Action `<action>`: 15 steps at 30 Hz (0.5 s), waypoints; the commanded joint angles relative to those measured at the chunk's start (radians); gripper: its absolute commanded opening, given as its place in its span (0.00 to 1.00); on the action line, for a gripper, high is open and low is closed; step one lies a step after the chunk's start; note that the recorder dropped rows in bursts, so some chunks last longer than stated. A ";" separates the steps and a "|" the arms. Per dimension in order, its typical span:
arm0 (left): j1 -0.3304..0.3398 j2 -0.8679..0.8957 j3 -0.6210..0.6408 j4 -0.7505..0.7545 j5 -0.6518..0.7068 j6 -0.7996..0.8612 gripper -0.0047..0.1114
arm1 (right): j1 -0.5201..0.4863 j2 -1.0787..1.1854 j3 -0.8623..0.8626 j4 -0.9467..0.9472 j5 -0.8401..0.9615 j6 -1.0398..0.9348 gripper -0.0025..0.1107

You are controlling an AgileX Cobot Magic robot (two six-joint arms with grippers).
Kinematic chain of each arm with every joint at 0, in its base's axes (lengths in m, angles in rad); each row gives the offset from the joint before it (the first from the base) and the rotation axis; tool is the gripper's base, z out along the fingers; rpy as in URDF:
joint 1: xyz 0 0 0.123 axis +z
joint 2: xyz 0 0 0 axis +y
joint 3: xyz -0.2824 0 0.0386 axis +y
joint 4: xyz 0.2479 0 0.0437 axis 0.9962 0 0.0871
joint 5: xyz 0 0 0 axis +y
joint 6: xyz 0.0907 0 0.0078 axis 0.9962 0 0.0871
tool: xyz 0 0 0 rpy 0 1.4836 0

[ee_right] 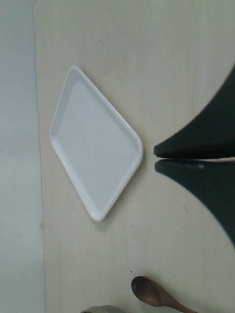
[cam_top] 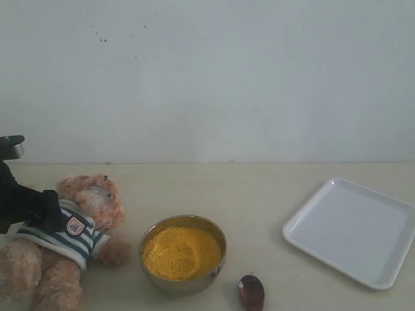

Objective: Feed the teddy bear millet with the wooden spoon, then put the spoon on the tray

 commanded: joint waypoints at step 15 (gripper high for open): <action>0.002 0.223 0.004 -0.311 -0.138 0.299 0.43 | -0.006 -0.005 -0.002 -0.006 -0.005 -0.003 0.02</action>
